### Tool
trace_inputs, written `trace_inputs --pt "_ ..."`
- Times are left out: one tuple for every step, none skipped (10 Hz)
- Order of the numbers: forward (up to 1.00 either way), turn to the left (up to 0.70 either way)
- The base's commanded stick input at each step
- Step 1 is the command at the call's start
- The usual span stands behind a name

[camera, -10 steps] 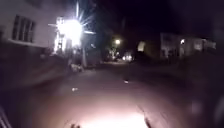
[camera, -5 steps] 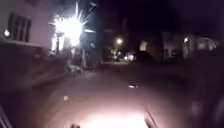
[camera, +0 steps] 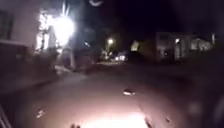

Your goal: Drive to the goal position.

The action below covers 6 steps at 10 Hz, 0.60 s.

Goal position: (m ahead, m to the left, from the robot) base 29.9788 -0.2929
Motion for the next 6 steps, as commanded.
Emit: trace_inputs --pt "1.00 0.00" --pt "1.00 0.00" --pt "1.00 0.00" --pt "1.00 0.00" --pt "1.00 0.00" --pt "1.00 0.00"
